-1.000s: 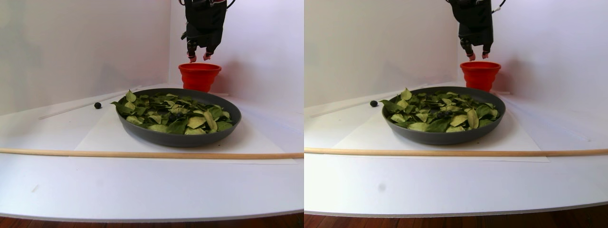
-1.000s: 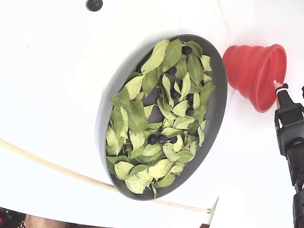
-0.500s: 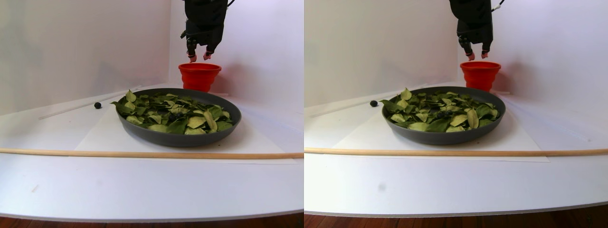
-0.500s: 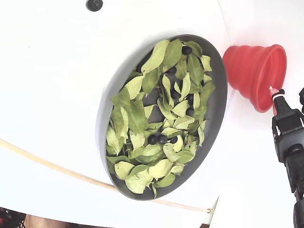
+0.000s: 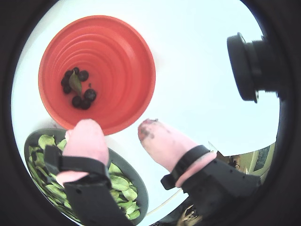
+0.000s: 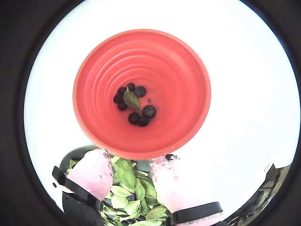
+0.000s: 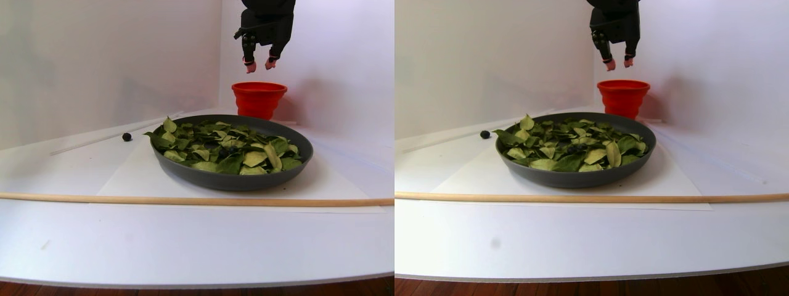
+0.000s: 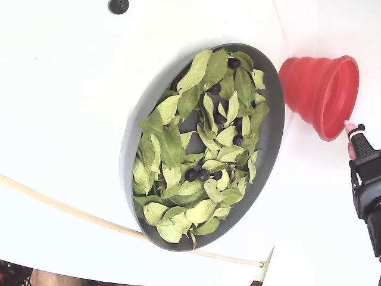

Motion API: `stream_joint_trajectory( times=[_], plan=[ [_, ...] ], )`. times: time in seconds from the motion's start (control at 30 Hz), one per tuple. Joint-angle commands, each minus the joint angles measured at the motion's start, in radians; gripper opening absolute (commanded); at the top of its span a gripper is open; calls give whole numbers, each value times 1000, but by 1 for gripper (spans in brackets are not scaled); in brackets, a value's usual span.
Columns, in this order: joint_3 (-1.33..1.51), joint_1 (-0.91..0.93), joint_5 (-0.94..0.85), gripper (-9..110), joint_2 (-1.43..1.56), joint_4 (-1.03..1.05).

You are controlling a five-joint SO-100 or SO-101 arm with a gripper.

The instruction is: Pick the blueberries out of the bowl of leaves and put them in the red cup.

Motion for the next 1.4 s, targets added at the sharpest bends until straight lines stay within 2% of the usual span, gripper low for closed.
stream_joint_trajectory(
  times=[0.0, 1.37],
  plan=[
    [0, 40, 3, 15, 160, 2],
    [270, -69, 40, 15, 327, 129]
  ],
)
